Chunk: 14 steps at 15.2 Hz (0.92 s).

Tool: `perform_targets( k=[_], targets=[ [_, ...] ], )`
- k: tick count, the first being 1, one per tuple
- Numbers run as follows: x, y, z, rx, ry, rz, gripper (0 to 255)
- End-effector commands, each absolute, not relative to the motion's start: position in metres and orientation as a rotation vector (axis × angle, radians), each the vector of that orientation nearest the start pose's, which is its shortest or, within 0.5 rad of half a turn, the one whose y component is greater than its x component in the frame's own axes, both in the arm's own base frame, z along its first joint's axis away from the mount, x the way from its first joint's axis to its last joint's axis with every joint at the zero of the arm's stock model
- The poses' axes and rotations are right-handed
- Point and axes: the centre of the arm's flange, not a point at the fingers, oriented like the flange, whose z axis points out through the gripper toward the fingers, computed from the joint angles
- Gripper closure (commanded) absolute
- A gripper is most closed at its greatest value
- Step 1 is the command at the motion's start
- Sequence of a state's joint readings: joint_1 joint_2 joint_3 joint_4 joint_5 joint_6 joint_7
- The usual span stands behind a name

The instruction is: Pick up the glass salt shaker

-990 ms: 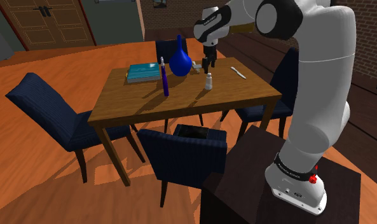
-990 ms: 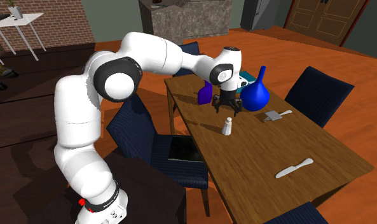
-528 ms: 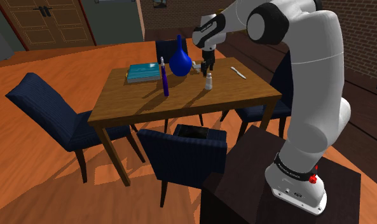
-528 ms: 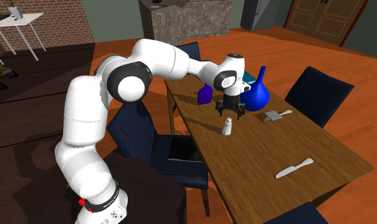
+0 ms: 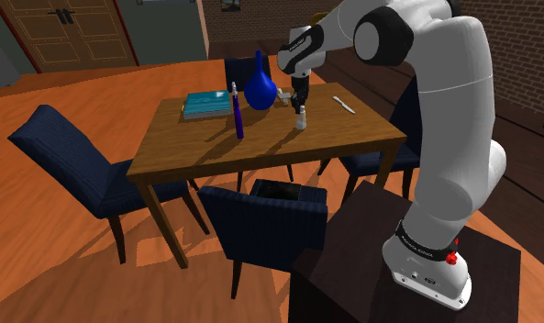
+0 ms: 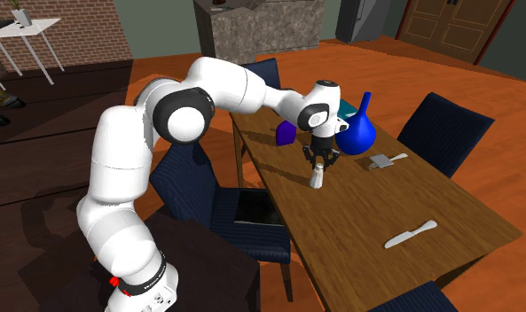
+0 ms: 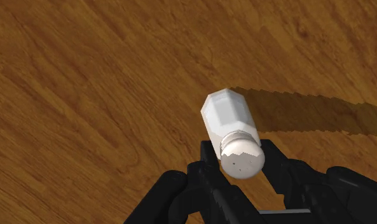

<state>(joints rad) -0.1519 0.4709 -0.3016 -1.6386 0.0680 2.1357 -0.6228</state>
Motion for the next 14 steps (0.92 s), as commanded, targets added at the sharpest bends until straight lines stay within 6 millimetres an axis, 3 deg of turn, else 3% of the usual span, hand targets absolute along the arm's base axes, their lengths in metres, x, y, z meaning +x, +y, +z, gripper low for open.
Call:
perform_targets(
  k=[1, 6, 14],
  targets=[
    [0.622, -0.273, 0.357, -3.22, -0.271, -0.002, 255],
    [0.621, -0.273, 0.357, -3.22, -0.271, -0.001, 255],
    [0.621, -0.273, 0.399, -3.22, -0.271, -0.001, 255]
  ],
)
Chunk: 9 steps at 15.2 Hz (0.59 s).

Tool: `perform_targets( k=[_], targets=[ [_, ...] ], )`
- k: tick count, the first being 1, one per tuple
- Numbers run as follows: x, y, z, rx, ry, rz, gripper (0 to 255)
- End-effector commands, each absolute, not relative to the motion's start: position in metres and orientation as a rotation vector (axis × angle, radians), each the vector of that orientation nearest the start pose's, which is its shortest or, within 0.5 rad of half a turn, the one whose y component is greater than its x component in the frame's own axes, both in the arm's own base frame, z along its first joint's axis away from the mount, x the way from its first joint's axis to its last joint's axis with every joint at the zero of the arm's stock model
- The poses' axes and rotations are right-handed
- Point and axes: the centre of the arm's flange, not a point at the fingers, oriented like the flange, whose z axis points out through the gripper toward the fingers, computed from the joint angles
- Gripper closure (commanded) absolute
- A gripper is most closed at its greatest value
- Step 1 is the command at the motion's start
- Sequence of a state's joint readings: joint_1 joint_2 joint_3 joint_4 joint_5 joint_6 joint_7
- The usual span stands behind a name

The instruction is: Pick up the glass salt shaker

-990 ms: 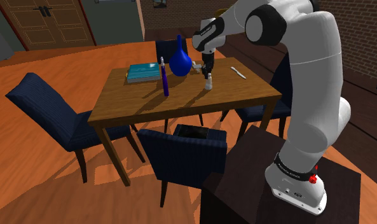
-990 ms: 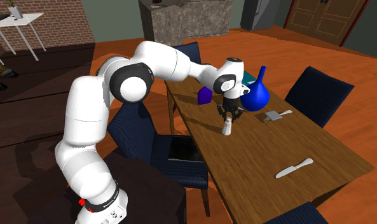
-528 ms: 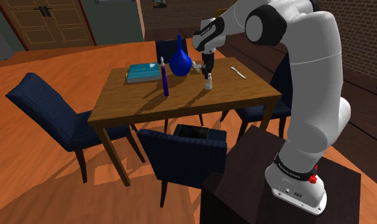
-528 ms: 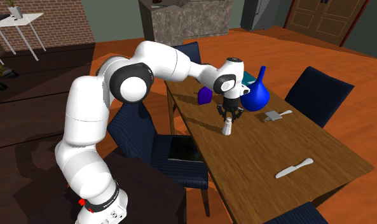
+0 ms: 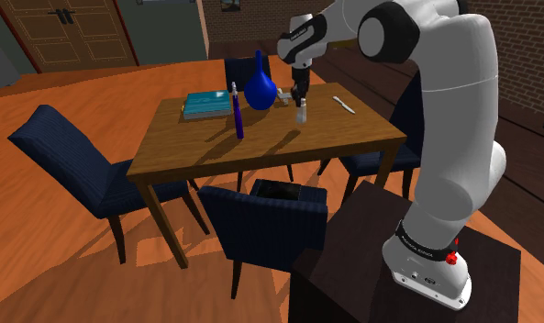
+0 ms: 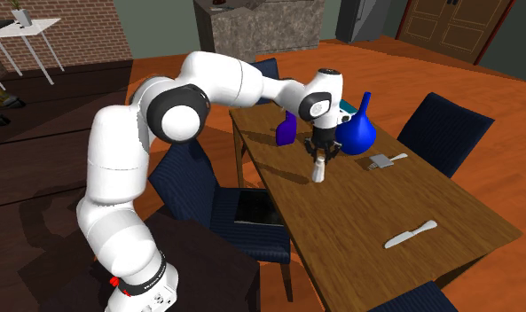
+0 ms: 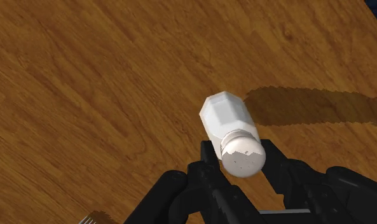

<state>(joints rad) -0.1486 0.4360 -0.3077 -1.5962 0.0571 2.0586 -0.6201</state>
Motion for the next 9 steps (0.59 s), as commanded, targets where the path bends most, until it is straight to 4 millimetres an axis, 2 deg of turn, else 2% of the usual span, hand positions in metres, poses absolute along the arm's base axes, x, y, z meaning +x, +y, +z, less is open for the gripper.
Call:
perform_targets(
  k=[1, 7, 9],
  targets=[
    [0.621, -0.273, 0.404, -3.22, -0.271, -0.001, 255],
    [0.621, -0.273, 0.436, -3.22, -0.271, -0.001, 255],
    [0.621, -0.273, 0.437, -3.22, -0.271, -0.001, 255]
  ],
)
